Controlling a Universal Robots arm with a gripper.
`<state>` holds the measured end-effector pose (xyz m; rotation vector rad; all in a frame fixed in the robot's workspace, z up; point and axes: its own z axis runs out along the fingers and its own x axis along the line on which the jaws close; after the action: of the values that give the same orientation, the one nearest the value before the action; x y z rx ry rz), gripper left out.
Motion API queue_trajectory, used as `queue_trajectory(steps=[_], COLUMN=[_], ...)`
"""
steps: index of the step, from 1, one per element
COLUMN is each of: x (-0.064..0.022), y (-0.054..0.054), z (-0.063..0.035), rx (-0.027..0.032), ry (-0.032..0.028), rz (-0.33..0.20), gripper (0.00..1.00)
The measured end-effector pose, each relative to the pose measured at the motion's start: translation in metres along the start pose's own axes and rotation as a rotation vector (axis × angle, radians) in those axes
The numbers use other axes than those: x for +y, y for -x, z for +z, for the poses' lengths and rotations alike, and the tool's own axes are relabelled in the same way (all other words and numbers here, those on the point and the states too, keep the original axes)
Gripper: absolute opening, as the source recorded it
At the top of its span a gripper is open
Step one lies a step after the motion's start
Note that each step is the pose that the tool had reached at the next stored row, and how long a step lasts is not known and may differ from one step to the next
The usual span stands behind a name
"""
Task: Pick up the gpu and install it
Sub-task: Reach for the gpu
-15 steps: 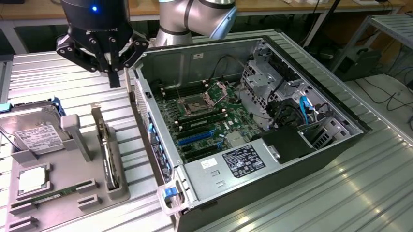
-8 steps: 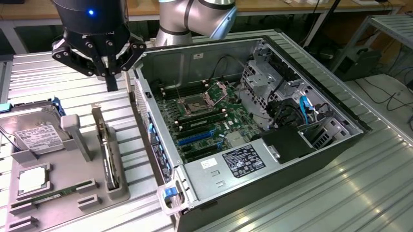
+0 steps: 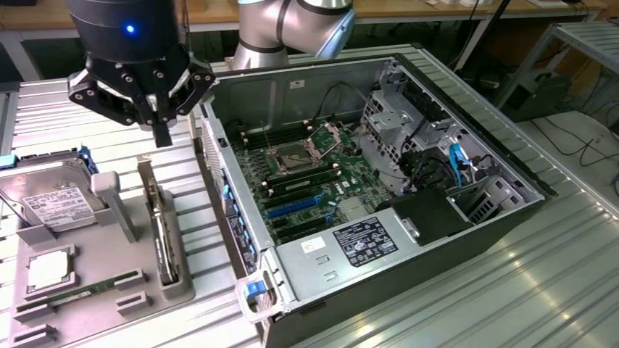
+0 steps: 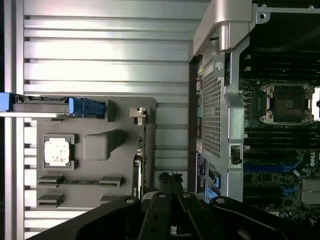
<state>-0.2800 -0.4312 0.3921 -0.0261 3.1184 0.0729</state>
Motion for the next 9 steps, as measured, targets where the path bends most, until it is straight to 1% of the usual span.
queue_trajectory(steps=[9], x=[-0.027], y=[-0.009], z=[-0.0005], rx=[0.0001], ry=[0.0002], rz=[-0.005], gripper=[0.11])
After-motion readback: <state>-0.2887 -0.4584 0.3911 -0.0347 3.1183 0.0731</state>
